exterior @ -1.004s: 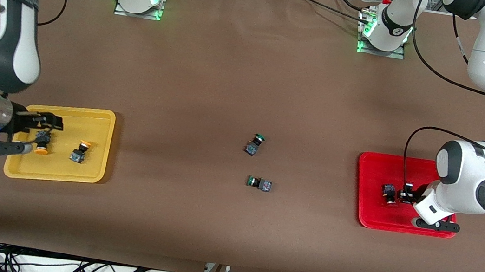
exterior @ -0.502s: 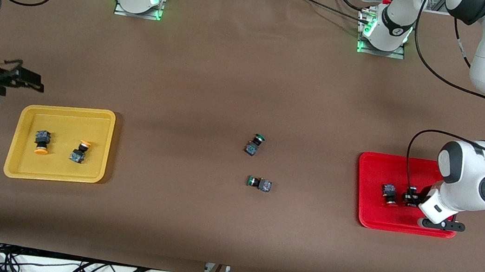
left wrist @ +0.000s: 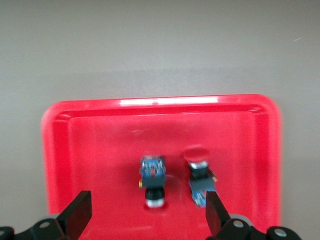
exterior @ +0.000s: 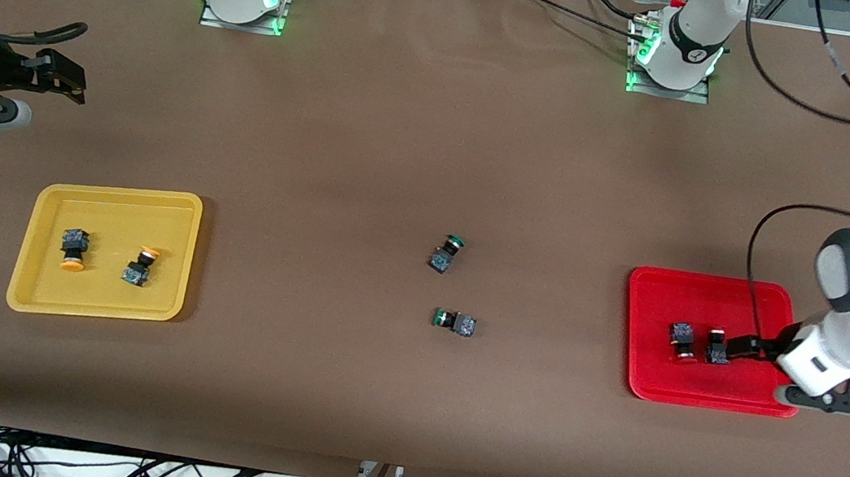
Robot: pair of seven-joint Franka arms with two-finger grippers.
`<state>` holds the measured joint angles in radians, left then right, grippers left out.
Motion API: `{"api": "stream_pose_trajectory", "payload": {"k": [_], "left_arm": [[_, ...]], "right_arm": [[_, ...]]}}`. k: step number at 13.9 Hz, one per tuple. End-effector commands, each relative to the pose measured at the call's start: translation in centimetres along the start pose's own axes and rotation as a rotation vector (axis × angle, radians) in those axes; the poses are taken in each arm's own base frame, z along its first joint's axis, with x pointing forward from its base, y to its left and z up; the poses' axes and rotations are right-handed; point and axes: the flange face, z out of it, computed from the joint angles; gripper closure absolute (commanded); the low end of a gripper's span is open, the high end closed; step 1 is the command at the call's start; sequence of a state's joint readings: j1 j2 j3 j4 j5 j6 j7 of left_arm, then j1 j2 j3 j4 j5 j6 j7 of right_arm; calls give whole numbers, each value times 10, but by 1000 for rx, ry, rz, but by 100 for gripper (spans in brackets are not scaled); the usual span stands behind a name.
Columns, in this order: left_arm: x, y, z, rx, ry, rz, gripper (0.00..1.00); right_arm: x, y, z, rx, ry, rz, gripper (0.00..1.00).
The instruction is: Place red and yellow buttons in trays
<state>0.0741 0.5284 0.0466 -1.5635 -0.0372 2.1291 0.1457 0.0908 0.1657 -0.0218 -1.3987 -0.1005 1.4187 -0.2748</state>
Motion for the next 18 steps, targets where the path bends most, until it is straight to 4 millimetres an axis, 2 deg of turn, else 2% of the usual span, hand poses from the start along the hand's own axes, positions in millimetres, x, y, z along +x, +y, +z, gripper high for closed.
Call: {"api": "stream_pose_trajectory", "payload": {"k": [1, 3, 4, 5, 6, 8, 11, 13, 15, 18], "left_arm": [[-17, 11, -76, 8, 35, 44, 0], [-36, 14, -127, 0, 17, 50, 0], [-43, 16, -146, -9, 19, 50, 0], [-49, 26, -166, -15, 31, 65, 0], [-55, 38, -179, -22, 32, 81, 0], [-69, 45, -209, -26, 37, 84, 0], [-82, 72, -232, -33, 37, 80, 0], [-90, 100, -244, -34, 30, 83, 0], [-97, 117, -251, -33, 19, 85, 0], [-113, 110, -261, -34, -51, 65, 0]], "right_arm": [[-17, 3, -26, -38, 85, 0, 0], [-20, 1, -28, -36, 90, 0, 0], [-21, 2, -27, -26, 87, 8, 0], [-24, 1, -27, -12, 80, 11, 0], [-28, -2, -24, 19, 76, 36, 0], [-36, -3, -17, 44, 61, 101, 0], [-46, -5, -14, 52, 34, 112, 0], [-44, -4, -12, 56, 24, 109, 0], [-43, -1, -11, 66, 26, 109, 0], [-37, 1, -10, 75, 27, 107, 0]]}}
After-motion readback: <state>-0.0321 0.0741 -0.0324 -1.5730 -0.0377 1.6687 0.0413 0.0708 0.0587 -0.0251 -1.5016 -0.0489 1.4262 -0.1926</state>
